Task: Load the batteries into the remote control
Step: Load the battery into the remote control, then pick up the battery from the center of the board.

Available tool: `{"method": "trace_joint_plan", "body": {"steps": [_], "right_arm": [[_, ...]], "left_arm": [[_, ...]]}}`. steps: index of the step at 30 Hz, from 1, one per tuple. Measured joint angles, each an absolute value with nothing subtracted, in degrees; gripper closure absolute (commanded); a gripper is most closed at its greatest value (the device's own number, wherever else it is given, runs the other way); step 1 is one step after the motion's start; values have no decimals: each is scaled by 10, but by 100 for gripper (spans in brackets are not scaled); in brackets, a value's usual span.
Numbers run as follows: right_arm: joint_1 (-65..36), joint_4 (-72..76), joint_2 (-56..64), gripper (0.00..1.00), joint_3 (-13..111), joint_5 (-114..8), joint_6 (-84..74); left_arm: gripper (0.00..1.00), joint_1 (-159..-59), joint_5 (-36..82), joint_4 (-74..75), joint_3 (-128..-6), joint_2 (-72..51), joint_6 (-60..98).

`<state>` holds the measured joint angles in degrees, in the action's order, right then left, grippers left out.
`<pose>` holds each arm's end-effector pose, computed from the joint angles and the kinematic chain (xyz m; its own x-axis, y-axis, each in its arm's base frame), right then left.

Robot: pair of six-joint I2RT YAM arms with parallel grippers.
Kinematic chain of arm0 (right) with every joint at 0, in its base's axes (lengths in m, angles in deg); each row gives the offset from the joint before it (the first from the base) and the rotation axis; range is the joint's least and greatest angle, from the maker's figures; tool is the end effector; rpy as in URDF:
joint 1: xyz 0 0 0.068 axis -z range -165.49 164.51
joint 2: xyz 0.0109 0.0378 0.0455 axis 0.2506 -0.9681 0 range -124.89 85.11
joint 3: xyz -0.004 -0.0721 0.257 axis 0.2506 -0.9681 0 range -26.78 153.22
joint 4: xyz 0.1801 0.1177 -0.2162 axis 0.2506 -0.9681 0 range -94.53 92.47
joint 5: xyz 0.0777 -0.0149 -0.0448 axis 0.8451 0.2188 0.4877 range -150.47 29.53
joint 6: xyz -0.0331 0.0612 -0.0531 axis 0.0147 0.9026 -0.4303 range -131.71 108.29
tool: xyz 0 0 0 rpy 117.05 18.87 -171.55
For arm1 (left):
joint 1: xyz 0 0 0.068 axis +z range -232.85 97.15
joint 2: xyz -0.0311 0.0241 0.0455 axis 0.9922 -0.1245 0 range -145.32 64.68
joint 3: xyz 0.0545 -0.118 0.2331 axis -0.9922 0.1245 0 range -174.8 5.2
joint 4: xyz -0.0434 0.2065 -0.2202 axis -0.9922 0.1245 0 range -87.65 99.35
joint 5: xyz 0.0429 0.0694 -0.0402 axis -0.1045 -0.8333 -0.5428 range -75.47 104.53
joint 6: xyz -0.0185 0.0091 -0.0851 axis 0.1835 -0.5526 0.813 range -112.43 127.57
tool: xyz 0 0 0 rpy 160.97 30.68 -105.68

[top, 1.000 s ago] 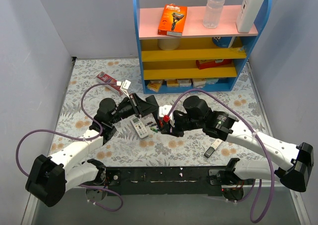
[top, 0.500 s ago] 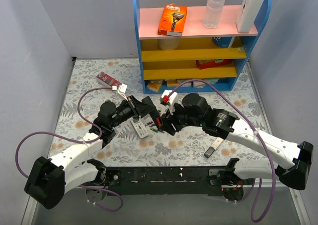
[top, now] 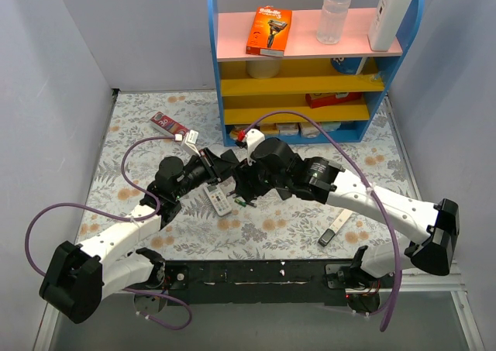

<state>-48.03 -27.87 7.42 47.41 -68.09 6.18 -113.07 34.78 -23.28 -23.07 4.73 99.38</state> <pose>0.1864 0.3365 0.3236 -0.4990 -0.3000 -0.8130 -0.7098 0.6797 0.1848 0.2596 -0.1824 0.2195 -0.7665 -0.6387 0.0678 -0.1152 0.0329 -0.9928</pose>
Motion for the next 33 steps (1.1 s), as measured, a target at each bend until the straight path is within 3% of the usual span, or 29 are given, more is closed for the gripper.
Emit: {"method": "trace_joint_plan", "body": {"steps": [6,23,29,33], "right_arm": [[-489,-293,54,45,478,-693,82],[-499,-296,27,50,478,-722,93],[-502,-306,9,57,490,-733,89],[-509,-320,-6,66,506,-748,83]], "left_arm": [[100,-1131,346,-228,-235,47,1009],[100,-1131,346,-220,-238,47,1026],[100,-1130,344,-216,-238,39,1026],[100,-1130,342,-214,-238,39,1026]]}}
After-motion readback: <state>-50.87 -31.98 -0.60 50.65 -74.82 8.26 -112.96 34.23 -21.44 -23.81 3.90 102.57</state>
